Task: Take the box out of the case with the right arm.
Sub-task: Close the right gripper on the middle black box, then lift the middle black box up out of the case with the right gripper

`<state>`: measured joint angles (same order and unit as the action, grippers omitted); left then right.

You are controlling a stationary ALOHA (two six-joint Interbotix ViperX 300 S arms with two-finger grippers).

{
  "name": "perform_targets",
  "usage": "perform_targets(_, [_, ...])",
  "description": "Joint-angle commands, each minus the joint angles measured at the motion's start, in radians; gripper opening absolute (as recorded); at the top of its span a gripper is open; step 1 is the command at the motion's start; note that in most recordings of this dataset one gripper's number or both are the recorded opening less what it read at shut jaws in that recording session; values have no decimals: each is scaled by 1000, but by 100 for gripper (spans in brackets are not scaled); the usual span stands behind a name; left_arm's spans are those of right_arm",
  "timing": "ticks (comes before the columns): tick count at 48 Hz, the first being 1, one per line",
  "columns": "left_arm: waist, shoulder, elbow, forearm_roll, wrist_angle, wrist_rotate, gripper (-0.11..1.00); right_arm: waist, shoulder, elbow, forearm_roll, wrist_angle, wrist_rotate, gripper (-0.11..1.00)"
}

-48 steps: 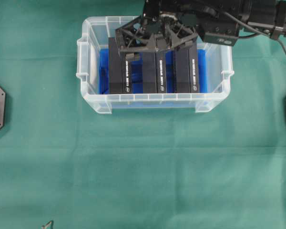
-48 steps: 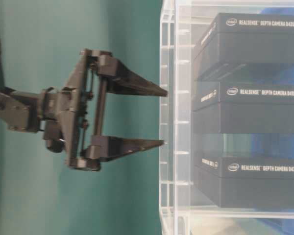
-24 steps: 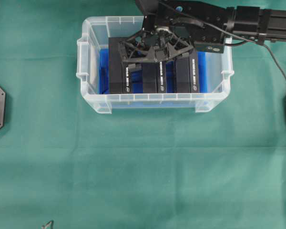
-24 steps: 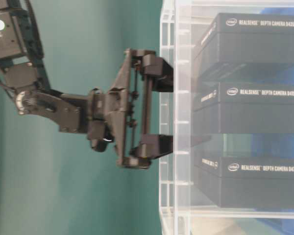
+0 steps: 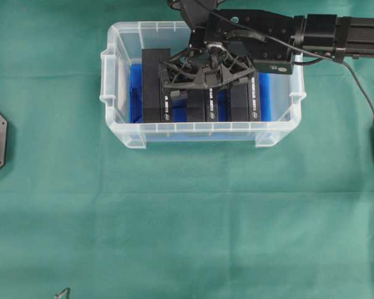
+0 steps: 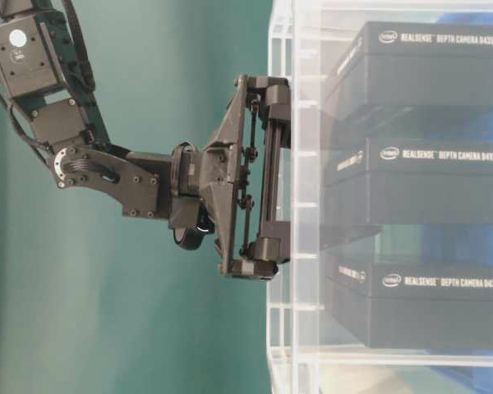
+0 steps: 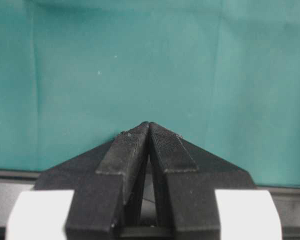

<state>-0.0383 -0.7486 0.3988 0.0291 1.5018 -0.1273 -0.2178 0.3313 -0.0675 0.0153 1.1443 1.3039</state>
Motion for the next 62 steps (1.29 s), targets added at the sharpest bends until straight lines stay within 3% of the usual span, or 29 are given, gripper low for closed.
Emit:
perform_targets(1, [3,3,-25,3,-3,0,0,2,-20,-11,3,-12,0,93])
perform_targets(21, [3,3,-25,3,-3,0,0,2,-6,-11,8,-20,21,88])
perform_targets(24, [3,3,-25,3,-3,0,0,2,-3,-11,9,-18,25,84])
perform_targets(29, [3,3,-25,3,-3,0,0,2,0,-11,5,-14,49,67])
perform_targets(52, [3,3,-25,3,-3,0,0,3,0,-28,0,-9,58,67])
perform_targets(62, [3,3,-26,3,-3,2,0,3,-12,-71,-3,55,60,67])
